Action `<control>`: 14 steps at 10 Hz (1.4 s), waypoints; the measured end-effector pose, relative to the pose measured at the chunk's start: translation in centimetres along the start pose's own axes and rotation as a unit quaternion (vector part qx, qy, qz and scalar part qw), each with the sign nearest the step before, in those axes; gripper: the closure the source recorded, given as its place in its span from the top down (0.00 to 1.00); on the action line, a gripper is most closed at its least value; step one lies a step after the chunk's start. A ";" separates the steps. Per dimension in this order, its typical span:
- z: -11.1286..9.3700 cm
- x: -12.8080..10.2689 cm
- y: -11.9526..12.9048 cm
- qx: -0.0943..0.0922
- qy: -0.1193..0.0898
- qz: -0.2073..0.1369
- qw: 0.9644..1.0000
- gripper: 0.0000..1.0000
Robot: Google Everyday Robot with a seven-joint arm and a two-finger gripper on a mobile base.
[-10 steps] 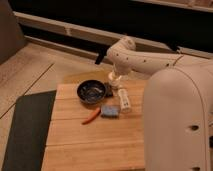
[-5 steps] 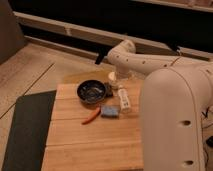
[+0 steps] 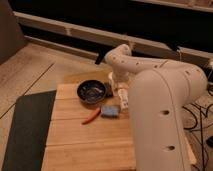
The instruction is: Place the eraser on the white sponge
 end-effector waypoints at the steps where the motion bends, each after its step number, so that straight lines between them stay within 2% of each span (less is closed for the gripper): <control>1: 1.1 0.1 0.1 0.013 0.018 -0.015 1.000 0.65; 3: 2.4 -0.2 1.0 0.031 0.038 -0.040 0.998 0.65; 5: 3.0 -1.1 1.9 0.041 0.042 -0.060 0.996 0.65; 8: 3.3 -2.3 3.6 0.045 0.040 -0.083 0.995 0.65; 12: 4.8 -2.6 5.0 0.046 0.048 -0.103 0.992 0.65; 13: 5.0 -2.9 5.3 0.044 0.044 -0.106 0.992 0.65; 14: 5.0 -3.7 6.0 0.035 0.030 -0.113 0.993 0.65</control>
